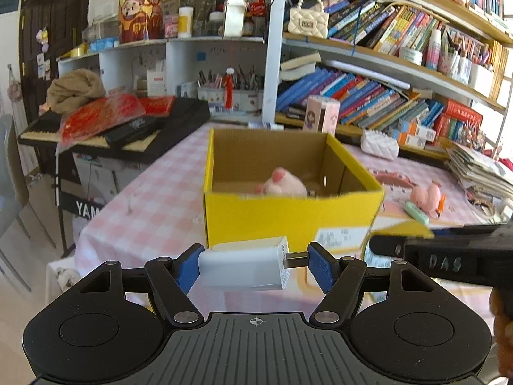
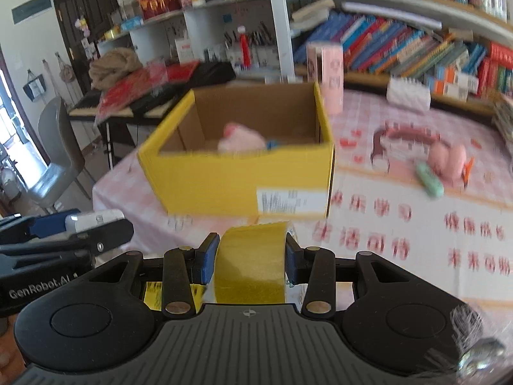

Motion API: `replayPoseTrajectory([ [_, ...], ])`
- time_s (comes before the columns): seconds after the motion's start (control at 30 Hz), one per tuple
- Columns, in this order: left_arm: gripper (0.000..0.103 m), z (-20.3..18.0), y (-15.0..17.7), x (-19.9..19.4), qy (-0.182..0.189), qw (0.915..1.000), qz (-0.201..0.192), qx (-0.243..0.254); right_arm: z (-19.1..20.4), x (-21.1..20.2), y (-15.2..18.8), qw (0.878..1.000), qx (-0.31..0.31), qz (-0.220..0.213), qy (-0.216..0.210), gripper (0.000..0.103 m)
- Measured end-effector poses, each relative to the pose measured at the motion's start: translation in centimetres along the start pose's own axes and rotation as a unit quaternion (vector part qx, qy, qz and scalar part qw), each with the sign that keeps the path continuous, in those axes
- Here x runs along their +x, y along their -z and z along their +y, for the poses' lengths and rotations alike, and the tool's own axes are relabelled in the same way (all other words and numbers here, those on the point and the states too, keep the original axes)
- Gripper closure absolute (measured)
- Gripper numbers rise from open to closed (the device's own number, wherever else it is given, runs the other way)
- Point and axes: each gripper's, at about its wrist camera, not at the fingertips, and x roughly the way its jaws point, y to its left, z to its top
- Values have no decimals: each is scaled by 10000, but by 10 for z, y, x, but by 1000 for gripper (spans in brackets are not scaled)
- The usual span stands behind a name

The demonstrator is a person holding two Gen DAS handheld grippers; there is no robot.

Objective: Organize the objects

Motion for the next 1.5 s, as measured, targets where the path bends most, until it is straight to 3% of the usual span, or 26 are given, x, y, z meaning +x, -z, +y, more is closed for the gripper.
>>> replayPoseTrajectory([
  [0.27, 33, -5, -36, 33, -125, 9997, -219, -14, -13, 14, -65, 9977, -162, -649, -95, 64],
  [0.5, 33, -13, -62, 69, -329, 9991, -250, -32, -29, 47, -103, 9963, -349, -748, -222, 64],
  [0.87, 33, -33, -76, 128, -616, 9979, 134, 179, -51, 112, -135, 9956, -637, -501, -461, 64],
  [1.07, 33, -40, -77, 156, -761, 9955, 449, 347, -51, 153, -144, 9928, -995, -159, -649, 64],
  [1.33, 33, -47, -71, 179, -837, 9923, 744, 519, -49, 196, -148, 9873, -1370, 312, -744, 64],
  [1.5, 33, -49, -72, 185, -867, 9913, 808, 572, -39, 209, -153, 9823, -1651, 384, -793, 64],
])
